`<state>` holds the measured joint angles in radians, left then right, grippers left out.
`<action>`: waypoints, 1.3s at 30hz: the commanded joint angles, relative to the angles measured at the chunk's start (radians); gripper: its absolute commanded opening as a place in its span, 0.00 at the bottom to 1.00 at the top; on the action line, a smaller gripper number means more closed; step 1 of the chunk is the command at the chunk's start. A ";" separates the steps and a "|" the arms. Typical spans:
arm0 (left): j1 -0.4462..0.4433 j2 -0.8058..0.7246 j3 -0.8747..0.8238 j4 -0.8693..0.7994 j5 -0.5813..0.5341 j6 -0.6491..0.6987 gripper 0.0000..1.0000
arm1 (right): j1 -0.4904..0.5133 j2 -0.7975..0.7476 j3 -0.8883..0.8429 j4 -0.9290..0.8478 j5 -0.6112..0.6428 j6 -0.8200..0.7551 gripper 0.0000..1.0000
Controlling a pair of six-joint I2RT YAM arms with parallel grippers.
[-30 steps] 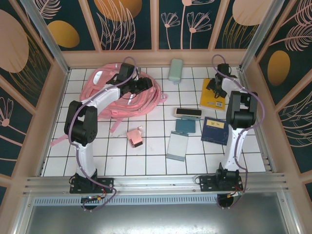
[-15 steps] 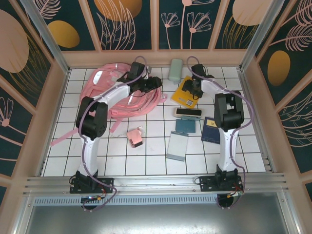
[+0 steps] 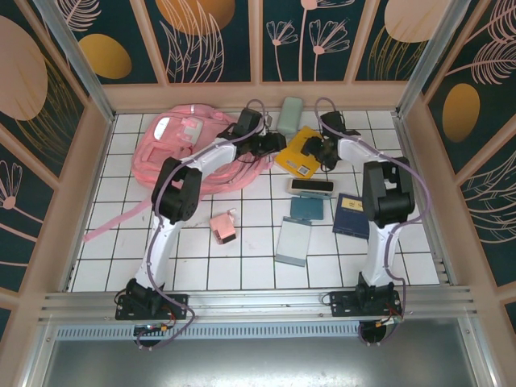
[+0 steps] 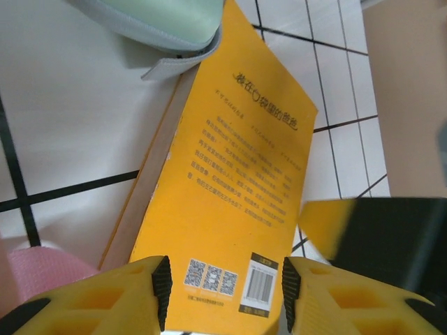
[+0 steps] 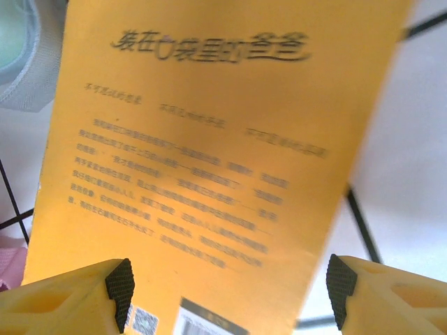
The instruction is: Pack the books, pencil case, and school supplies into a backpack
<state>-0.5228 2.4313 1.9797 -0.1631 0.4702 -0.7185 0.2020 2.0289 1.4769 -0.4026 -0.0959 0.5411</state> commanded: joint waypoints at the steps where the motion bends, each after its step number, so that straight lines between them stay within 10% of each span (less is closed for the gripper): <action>1: -0.011 0.050 0.043 0.003 -0.029 0.028 0.49 | -0.035 -0.067 -0.094 0.088 -0.063 0.055 0.76; 14: -0.014 0.133 0.036 -0.105 -0.128 0.062 0.46 | -0.031 0.015 -0.172 0.255 -0.209 0.127 0.73; 39: -0.042 0.136 -0.016 -0.082 0.019 0.011 0.43 | -0.066 0.008 -0.285 0.864 -0.629 0.448 0.61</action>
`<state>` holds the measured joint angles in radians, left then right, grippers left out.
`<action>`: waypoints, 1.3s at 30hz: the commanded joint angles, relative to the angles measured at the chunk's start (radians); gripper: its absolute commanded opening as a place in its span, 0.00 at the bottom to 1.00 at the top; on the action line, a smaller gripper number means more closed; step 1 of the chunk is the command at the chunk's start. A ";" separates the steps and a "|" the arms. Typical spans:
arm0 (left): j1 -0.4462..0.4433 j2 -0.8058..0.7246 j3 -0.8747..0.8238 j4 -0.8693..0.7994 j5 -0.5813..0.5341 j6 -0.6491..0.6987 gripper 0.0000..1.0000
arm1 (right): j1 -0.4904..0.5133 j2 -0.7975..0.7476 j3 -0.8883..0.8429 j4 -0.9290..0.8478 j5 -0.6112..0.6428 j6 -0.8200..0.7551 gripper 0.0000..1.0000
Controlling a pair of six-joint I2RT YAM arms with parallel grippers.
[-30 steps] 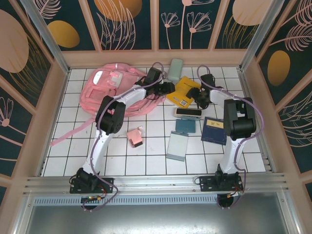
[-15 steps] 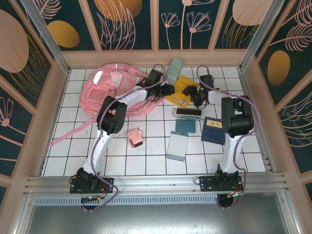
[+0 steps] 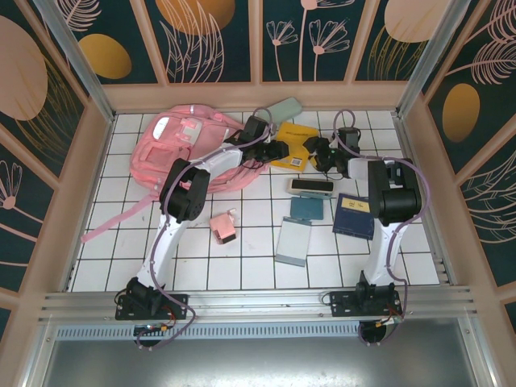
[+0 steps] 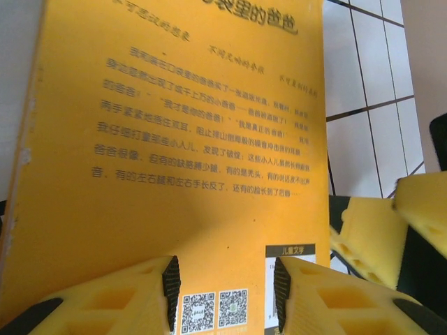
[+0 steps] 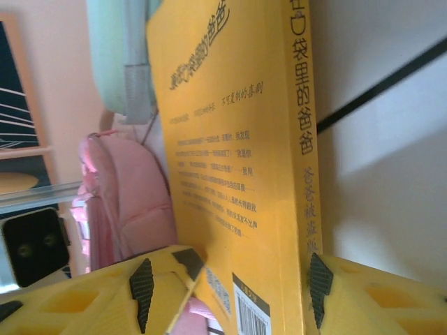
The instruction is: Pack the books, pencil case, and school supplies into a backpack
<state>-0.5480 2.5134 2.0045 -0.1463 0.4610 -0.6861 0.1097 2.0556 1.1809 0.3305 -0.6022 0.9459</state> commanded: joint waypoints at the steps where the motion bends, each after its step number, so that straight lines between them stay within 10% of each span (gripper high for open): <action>1: -0.016 0.055 -0.038 -0.099 0.032 -0.022 0.43 | 0.026 -0.015 0.005 0.149 -0.129 0.056 0.61; 39: 0.060 0.039 0.054 -0.229 -0.206 0.045 0.47 | 0.042 -0.020 0.114 -0.330 0.193 -0.324 0.64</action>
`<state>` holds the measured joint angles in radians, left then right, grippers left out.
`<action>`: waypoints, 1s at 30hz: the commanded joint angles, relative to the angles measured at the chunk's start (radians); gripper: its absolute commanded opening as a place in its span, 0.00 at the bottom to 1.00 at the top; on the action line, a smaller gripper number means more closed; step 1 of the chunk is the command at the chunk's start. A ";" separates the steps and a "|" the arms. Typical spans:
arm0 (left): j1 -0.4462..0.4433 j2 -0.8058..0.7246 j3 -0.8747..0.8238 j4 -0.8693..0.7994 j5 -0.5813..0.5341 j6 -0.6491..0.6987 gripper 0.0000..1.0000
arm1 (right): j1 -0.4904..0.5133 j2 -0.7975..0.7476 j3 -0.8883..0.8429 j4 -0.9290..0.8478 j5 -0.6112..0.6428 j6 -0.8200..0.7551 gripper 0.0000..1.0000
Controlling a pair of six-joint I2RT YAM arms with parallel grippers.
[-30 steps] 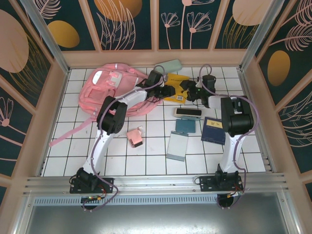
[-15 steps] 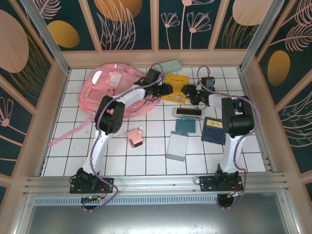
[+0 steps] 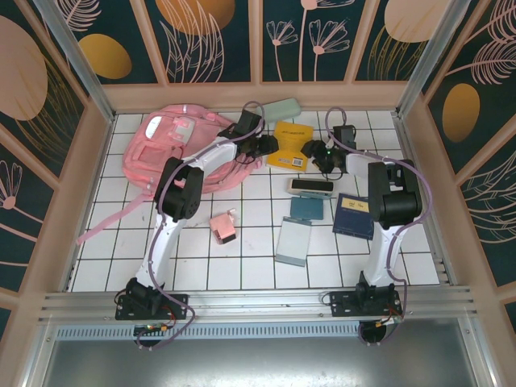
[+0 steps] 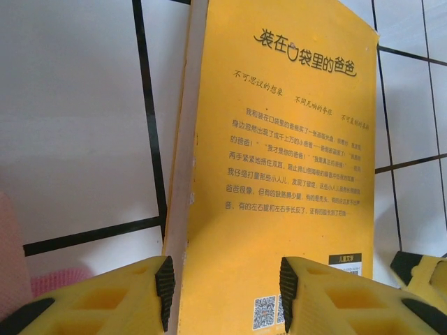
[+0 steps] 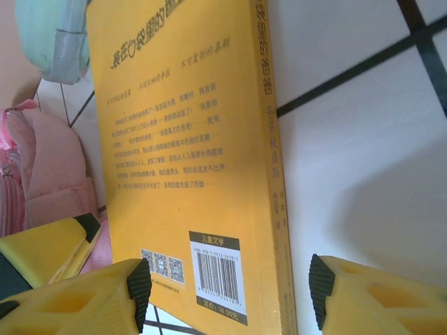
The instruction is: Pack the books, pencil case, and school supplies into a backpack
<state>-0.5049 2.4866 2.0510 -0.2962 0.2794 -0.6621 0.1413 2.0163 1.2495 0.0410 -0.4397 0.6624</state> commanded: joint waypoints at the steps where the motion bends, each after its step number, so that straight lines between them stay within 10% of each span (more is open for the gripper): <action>1: 0.016 0.075 0.008 -0.081 -0.010 0.018 0.46 | 0.014 0.036 0.059 -0.053 0.032 -0.045 0.64; 11: -0.012 0.126 0.013 -0.128 0.022 0.025 0.39 | 0.067 0.193 0.223 -0.237 0.132 -0.093 0.64; 22: -0.017 0.117 0.016 -0.081 0.141 0.025 0.38 | 0.069 0.122 0.104 0.212 -0.362 0.092 0.61; 30: -0.017 0.106 0.021 -0.082 0.154 0.038 0.38 | 0.038 0.046 0.038 0.468 -0.472 0.240 0.56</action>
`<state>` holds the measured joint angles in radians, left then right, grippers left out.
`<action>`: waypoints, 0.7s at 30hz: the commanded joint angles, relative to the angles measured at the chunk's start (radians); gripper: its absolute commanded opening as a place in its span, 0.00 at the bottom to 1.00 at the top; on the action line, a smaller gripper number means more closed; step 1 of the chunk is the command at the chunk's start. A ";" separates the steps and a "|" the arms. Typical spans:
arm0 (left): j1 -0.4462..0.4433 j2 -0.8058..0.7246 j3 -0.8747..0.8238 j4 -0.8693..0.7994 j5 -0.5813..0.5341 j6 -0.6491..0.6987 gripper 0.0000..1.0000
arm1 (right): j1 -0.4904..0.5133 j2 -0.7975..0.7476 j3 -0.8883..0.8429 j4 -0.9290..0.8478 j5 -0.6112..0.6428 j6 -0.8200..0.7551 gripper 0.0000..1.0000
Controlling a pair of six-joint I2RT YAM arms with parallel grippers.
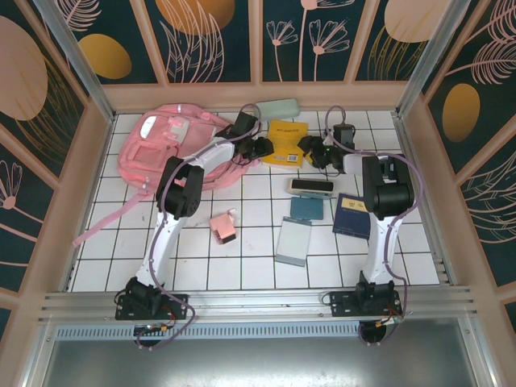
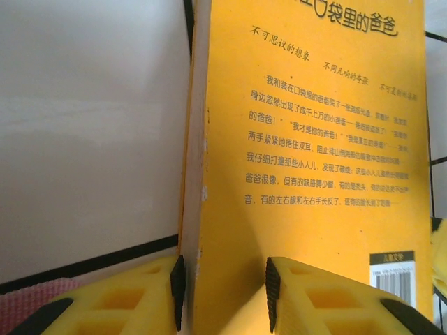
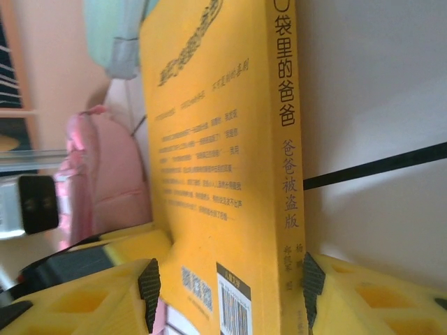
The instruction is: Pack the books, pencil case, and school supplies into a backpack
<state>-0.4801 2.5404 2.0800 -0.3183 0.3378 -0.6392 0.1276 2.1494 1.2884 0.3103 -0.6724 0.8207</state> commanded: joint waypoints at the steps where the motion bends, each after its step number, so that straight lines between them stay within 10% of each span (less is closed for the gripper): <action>1: -0.041 0.051 -0.008 -0.061 0.096 0.016 0.38 | 0.052 -0.088 0.005 0.179 -0.233 0.068 0.56; 10: -0.041 0.045 -0.011 -0.069 0.095 0.022 0.38 | 0.051 -0.039 0.090 -0.102 -0.103 -0.089 0.49; 21: -0.041 -0.024 -0.005 -0.086 0.063 0.023 0.38 | 0.020 -0.082 0.072 -0.228 0.032 -0.130 0.00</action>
<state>-0.4858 2.5397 2.0800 -0.3183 0.3664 -0.6212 0.1566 2.1212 1.3674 0.0753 -0.6518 0.7082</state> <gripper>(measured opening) 0.384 0.141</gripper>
